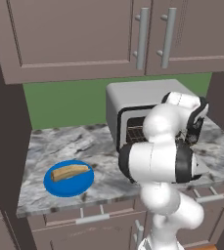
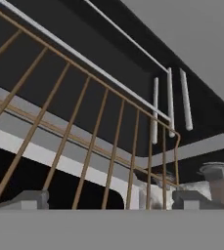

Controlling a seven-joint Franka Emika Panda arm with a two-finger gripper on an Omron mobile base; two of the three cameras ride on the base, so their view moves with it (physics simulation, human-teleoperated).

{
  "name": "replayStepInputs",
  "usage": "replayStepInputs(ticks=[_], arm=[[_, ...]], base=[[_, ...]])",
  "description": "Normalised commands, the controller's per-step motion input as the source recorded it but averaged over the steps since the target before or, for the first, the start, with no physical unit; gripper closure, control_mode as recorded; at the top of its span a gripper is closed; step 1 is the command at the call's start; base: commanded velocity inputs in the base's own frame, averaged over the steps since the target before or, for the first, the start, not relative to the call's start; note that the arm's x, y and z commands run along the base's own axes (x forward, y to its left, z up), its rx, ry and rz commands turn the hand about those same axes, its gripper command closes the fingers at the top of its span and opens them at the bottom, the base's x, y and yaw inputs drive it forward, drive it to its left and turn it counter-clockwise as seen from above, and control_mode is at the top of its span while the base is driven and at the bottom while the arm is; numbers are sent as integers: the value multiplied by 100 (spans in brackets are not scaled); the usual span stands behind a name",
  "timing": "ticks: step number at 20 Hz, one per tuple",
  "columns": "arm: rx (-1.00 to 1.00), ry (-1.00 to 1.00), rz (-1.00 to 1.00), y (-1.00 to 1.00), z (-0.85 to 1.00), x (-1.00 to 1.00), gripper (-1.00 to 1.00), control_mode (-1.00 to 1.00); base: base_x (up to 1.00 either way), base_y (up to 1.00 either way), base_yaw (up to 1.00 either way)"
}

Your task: Pull the toaster oven rack outwards. Pick up the baguette from the plate and place it on the toaster oven rack. Close the toaster oven door fully and set the temperature to the lowest setting.

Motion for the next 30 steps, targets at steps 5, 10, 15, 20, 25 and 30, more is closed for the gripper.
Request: replayStepInputs(ticks=[5, 10, 15, 20, 25, 30], arm=[[20, 42, -22, -29, 74, -4, -100, -100], [32, 39, -19, -23, 76, -4, -100, -100], [29, 19, -10, 0, 99, -14, -100, -100], [40, -10, -3, 0, 100, -31, -100, -100], [50, -25, -9, -3, 100, -46, -100, -100], [48, -2, -22, 21, 100, -68, -100, -100]], base=[[0, 0, 0], [0, 0, 0], [0, 0, 0], [0, 0, 0], [0, 0, 0], [0, 0, 0]])
